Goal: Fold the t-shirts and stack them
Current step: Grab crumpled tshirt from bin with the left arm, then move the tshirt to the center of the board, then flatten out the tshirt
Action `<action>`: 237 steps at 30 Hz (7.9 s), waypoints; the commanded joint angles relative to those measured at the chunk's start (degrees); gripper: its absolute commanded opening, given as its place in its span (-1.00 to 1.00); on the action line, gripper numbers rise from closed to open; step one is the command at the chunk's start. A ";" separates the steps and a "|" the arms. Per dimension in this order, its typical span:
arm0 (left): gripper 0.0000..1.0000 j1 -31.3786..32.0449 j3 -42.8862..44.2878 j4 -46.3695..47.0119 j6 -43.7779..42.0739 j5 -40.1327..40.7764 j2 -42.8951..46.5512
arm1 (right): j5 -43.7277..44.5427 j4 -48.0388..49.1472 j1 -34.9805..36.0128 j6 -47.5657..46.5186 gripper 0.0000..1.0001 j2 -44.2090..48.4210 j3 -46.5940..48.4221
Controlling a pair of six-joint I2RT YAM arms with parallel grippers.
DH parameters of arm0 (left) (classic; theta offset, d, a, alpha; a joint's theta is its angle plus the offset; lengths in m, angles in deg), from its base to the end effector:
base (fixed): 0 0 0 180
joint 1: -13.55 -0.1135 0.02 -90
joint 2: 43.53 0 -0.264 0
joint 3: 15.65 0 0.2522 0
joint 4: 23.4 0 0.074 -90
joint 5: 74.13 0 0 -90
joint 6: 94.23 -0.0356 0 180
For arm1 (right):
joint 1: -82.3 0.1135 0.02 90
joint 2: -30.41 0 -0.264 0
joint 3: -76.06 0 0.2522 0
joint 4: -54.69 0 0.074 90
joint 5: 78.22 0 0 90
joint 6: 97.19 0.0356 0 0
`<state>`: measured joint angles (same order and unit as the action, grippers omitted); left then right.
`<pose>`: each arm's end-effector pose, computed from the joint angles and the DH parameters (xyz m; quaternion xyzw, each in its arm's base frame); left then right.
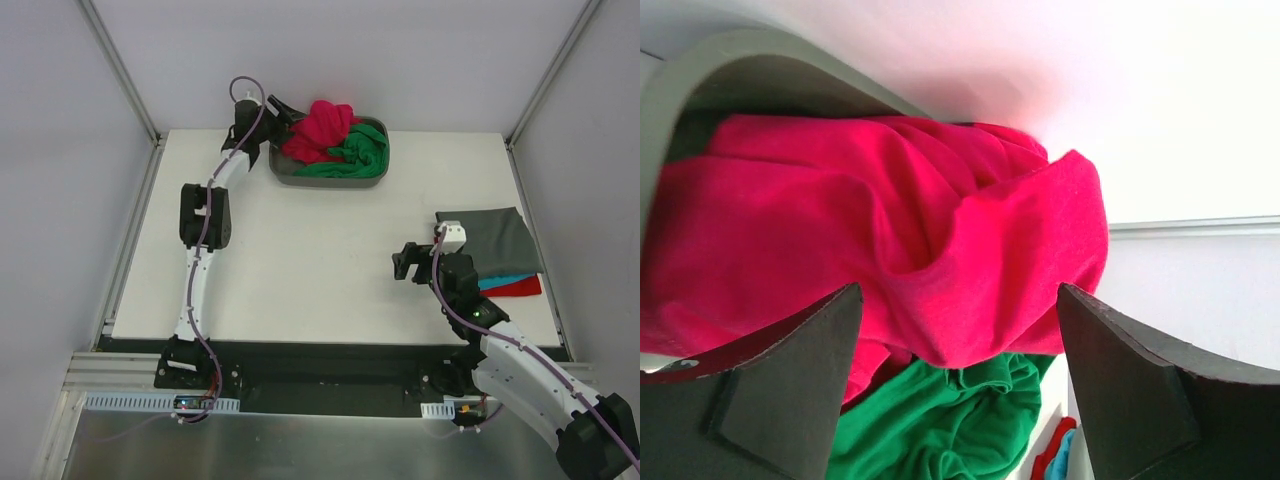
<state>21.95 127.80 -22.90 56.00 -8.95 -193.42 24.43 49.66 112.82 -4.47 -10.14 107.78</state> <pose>0.5961 -0.1031 0.2066 -0.1876 0.7154 -0.5005 0.4501 0.1540 0.0817 0.2204 -0.1220 0.7759 0.0922 0.6121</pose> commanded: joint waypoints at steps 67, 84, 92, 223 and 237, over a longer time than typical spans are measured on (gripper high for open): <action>0.98 20.60 -54.18 -24.63 -27.97 2.74 62.96 | -4.47 -29.03 1.46 7.04 0.93 7.70 9.72; 0.98 13.66 -93.48 -33.42 -18.83 33.44 99.17 | 4.31 -21.82 45.85 2.97 0.96 -28.33 25.80; 0.98 13.22 -93.48 -32.90 -18.22 31.33 95.40 | 6.18 -27.89 41.30 17.13 0.93 -38.63 26.53; -0.27 12.51 -95.77 -15.93 -20.67 25.96 92.16 | 21.63 -48.78 31.00 13.00 -0.99 7.07 18.34; 0.38 14.71 -83.02 -18.13 -20.32 16.13 63.95 | 33.06 -66.48 30.03 25.94 -0.99 14.10 20.19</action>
<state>35.02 42.38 -40.45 35.69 11.36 -124.63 54.63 -14.75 143.05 19.68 3.74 126.38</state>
